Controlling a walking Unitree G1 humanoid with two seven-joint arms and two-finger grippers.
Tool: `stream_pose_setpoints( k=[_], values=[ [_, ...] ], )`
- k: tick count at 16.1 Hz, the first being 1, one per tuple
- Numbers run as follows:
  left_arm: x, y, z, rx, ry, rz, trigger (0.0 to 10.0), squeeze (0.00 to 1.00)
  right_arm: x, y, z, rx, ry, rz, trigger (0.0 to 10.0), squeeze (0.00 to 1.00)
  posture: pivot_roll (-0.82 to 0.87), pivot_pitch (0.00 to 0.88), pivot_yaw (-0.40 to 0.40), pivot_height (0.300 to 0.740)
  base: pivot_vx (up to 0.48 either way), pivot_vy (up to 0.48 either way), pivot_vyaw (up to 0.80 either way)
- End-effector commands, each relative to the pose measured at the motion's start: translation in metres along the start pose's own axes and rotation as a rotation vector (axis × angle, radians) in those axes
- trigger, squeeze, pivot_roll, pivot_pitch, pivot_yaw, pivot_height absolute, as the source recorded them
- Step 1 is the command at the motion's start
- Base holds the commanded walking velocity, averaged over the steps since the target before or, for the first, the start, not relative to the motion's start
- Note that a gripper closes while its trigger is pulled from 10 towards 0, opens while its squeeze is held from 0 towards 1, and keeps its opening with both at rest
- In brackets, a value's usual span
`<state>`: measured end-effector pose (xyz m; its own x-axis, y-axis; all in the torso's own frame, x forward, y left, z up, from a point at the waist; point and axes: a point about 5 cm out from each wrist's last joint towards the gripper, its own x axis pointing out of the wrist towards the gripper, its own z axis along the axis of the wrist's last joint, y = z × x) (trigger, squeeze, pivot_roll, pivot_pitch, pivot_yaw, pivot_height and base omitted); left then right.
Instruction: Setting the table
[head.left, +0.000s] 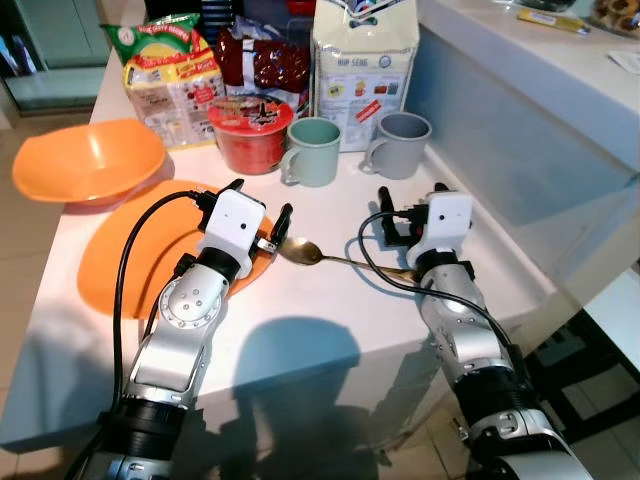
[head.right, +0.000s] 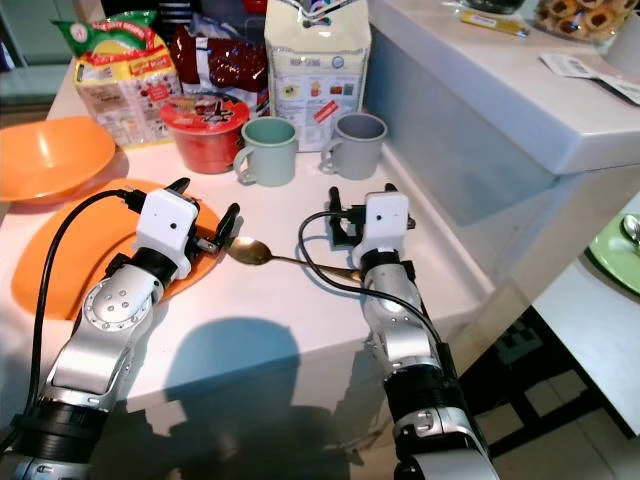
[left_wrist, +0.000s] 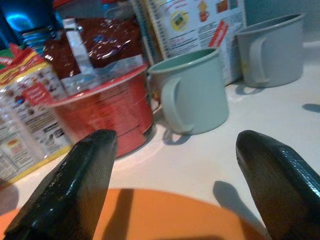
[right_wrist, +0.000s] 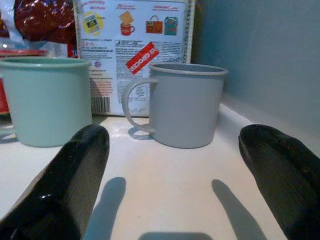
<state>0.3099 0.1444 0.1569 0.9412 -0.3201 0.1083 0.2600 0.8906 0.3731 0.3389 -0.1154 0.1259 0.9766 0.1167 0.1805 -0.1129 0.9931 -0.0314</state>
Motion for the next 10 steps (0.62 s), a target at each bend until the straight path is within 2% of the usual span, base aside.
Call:
stream_pose_setpoints(
  k=[1,4,10],
  values=[
    [-0.0015,0.0023,0.0015,-0.005,-0.004,0.016,10.0,0.0,-0.0076,0.0023,-0.0152,0.0,0.069,0.005,10.0,0.0,0.17,0.0,-0.042,0.74,0.0,0.0,0.0],
    [-0.0029,0.0024,0.001,-0.001,0.0,0.017,10.0,0.0,-0.0078,0.0034,-0.0163,0.011,0.073,0.004,10.0,0.0,0.17,0.0,-0.038,0.74,0.0,0.0,-0.14],
    [-0.0019,0.0006,0.0011,-0.009,0.001,0.014,10.0,0.0,-0.008,0.0008,-0.017,0.022,0.084,-0.003,10.0,0.0,0.16,0.0,-0.036,0.74,0.0,0.0,-0.79]
  ],
)
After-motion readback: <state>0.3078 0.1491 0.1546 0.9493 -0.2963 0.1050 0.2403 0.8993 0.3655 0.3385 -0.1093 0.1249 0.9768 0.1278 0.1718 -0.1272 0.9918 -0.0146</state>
